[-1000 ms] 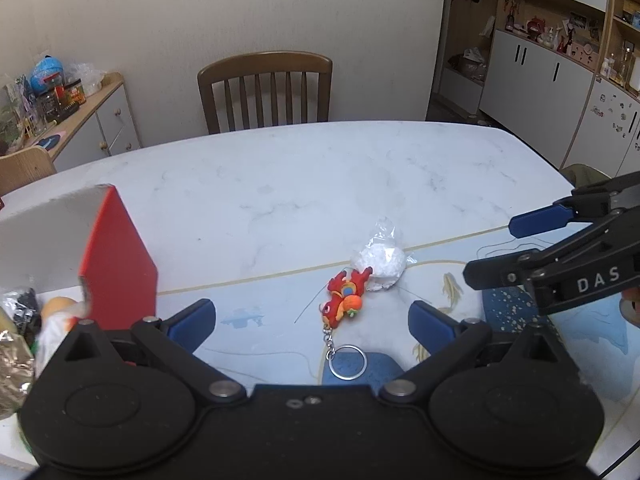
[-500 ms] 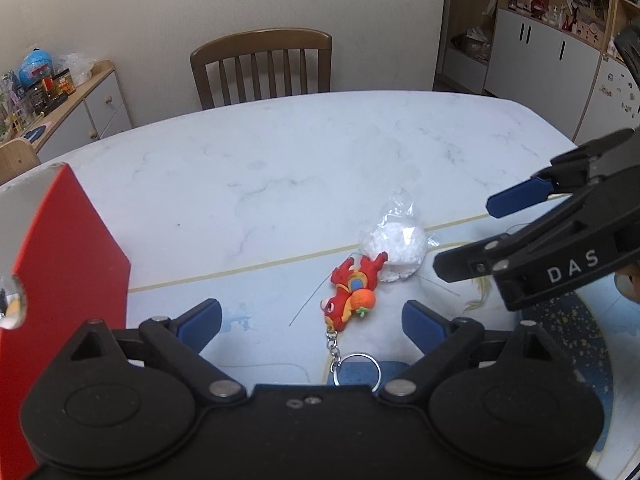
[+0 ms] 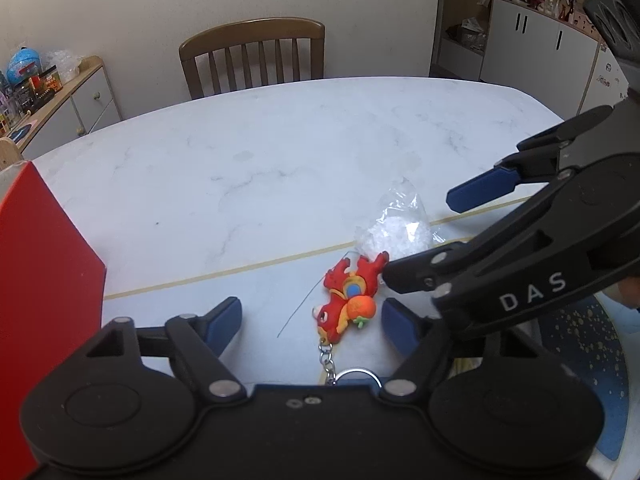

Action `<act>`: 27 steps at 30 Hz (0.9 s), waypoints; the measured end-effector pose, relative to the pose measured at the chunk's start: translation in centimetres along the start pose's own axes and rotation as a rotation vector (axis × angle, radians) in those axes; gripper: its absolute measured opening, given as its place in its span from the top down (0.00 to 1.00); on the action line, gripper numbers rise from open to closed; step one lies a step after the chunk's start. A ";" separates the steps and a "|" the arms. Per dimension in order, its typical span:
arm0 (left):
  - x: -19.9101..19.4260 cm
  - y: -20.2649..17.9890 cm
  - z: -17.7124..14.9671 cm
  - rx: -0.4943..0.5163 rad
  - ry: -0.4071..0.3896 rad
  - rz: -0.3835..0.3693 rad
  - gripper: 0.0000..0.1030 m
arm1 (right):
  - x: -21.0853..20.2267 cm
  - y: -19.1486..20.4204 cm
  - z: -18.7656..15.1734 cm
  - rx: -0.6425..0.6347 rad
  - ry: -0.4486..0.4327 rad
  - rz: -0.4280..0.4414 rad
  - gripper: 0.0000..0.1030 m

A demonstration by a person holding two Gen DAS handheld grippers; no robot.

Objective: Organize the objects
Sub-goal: 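Grasp the red bird keychain with the left tool while the right grasps the bead bag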

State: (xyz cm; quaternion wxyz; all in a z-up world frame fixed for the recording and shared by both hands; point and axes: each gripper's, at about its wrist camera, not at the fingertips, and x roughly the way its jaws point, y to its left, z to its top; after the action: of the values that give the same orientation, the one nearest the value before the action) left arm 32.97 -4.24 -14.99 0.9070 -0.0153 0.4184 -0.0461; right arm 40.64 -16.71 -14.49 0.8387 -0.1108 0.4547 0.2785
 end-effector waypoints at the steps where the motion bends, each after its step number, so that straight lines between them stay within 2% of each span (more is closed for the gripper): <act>1: 0.1 0.0 0.0 -0.001 0.001 -0.002 0.30 | 0.1 0.0 0.1 -0.001 -0.003 0.000 0.23; 4: 0.4 0.1 0.1 -0.002 0.003 -0.008 0.35 | 0.5 0.0 0.3 0.000 -0.005 0.009 0.26; 5: 0.4 0.1 0.1 -0.003 0.003 -0.010 0.40 | 0.6 -0.1 0.3 0.001 -0.004 0.012 0.27; 7: 0.6 0.1 0.1 -0.005 0.003 -0.018 0.44 | 0.9 -0.1 0.4 0.003 -0.004 0.020 0.36; 11: 0.7 0.0 0.2 -0.003 -0.001 -0.027 0.50 | 1.2 -0.3 0.5 0.020 -0.003 0.037 0.40; 13: 0.7 0.0 0.3 -0.004 -0.001 -0.034 0.53 | 1.4 -0.3 0.5 0.023 -0.003 0.039 0.45; 18: 0.6 -0.3 0.4 0.001 -0.002 -0.052 0.67 | 1.5 -0.4 0.3 0.040 -0.006 0.042 0.54; 22: 0.6 -0.4 0.6 0.001 0.004 -0.054 0.70 | 1.4 -0.5 0.3 0.060 -0.012 0.046 0.62; 24: 0.5 -0.5 0.7 0.008 0.002 -0.053 0.76 | 1.2 -0.5 0.2 0.070 -0.017 0.041 0.65; 27: 0.1 -0.6 1.0 0.012 0.006 -0.059 0.76 | 0.9 -0.7 0.0 0.095 -0.022 0.040 0.67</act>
State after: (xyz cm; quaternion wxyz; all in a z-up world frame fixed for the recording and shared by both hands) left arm 33.73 -4.89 -14.40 0.9040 -0.0222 0.4203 -0.0751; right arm 41.37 -16.93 -15.25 0.8423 -0.0586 0.4603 0.2743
